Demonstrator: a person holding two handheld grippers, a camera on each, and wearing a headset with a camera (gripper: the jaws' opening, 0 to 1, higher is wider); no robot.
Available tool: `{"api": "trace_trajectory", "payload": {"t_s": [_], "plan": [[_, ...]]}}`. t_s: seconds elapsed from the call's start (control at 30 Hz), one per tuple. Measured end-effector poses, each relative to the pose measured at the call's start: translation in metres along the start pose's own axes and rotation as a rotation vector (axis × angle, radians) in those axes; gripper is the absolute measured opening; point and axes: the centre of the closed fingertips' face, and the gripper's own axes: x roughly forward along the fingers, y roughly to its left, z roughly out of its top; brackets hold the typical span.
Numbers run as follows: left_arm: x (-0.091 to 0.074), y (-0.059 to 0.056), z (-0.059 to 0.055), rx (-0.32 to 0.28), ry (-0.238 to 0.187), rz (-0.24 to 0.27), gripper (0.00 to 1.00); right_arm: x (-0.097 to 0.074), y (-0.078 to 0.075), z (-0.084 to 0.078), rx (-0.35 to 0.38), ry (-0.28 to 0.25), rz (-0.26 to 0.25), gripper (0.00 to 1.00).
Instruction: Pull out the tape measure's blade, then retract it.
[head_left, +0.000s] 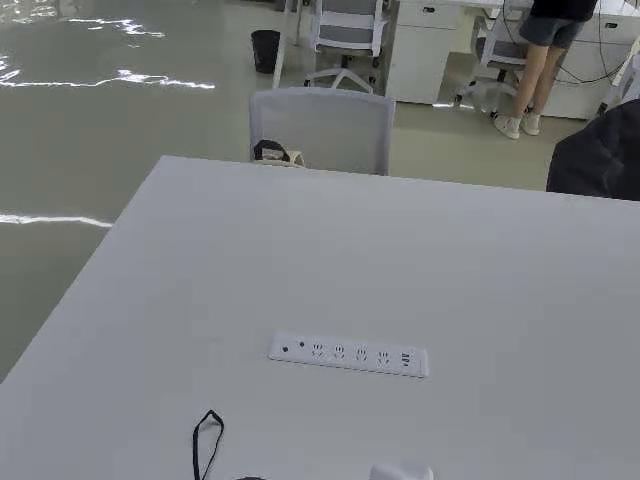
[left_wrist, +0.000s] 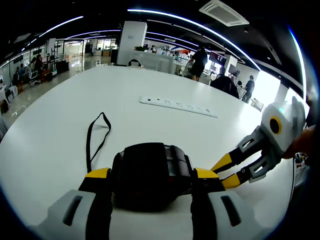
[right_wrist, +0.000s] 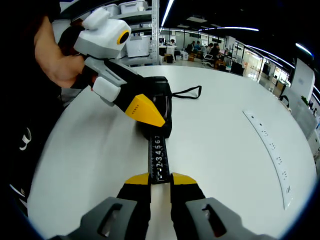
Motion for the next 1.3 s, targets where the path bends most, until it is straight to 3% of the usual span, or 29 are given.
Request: {"api": "trace_trajectory", "payload": {"t_s": [0.67,1.03,1.3], "plan": [[-0.003,-0.002,0.001,-0.009,0.006,-0.035,0.60,0.021,-0.001,0.012,-0.002,-0.013,0.006,0.13],[-0.004,-0.002,0.001,-0.019,0.009,-0.055,0.60,0.036,0.002,0.033,-0.027,-0.035,0.025,0.13],[-0.006,-0.004,0.001,-0.021,0.012,-0.080,0.60,0.042,0.004,0.038,-0.060,-0.025,0.045,0.13]]}}
